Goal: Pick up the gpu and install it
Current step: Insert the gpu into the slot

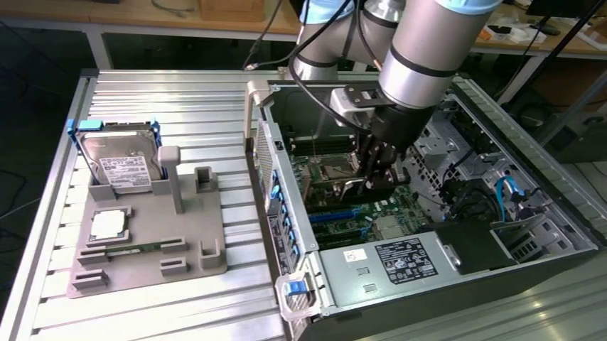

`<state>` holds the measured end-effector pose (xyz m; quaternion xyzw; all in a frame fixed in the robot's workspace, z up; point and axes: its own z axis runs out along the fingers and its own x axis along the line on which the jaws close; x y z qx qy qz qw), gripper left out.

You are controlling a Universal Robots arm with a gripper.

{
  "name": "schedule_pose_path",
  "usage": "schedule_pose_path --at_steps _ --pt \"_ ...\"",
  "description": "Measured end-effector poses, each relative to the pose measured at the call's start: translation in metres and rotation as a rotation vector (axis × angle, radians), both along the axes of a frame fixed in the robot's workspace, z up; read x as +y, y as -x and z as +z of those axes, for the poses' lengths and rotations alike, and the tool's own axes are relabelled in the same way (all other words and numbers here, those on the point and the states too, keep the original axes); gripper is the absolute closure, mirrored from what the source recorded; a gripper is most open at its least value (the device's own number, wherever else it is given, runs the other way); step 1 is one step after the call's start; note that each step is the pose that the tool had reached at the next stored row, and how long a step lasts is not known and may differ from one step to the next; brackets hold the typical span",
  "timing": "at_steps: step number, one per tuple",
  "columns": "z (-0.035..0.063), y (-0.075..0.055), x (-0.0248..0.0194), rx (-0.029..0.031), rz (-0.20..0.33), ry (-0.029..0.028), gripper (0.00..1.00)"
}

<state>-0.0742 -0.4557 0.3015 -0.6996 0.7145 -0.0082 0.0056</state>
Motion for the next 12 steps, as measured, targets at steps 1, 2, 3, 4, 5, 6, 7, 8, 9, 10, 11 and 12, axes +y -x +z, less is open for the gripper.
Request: schedule_pose_path --at_steps 1,2,3,4,5,6,7,8,9,10,11,12 --pt "-0.0015 0.0012 0.0000 -0.0005 0.000 -0.0001 0.73" --pt "-0.0024 0.0015 0.0000 -0.0009 0.000 0.0000 0.73" --pt "-0.0038 0.0015 0.0000 -0.0013 -0.001 -0.0001 0.73" --pt "-0.0047 0.0015 0.0000 -0.0014 -0.006 -0.0001 0.73" --pt "-0.0054 0.0016 0.0000 -0.0014 -0.013 0.0000 0.73" --pt "-0.0060 0.0016 0.0000 -0.0014 -0.022 0.0000 0.73" --pt "-0.0065 0.0016 0.0000 -0.0014 -0.034 0.0001 0.73" --pt "-0.0070 0.0016 0.0000 -0.0013 -0.045 0.0001 0.73" --pt "-0.0073 0.0017 0.0000 -0.0013 -0.051 0.0002 0.73" --pt "-0.0073 0.0019 0.0000 -0.0013 -0.051 0.0003 0.73" --pt "-0.0075 0.0023 0.0000 -0.0013 -0.051 0.0002 0.73" --pt "-0.0077 0.0029 0.0000 -0.0014 -0.051 0.0002 0.73"
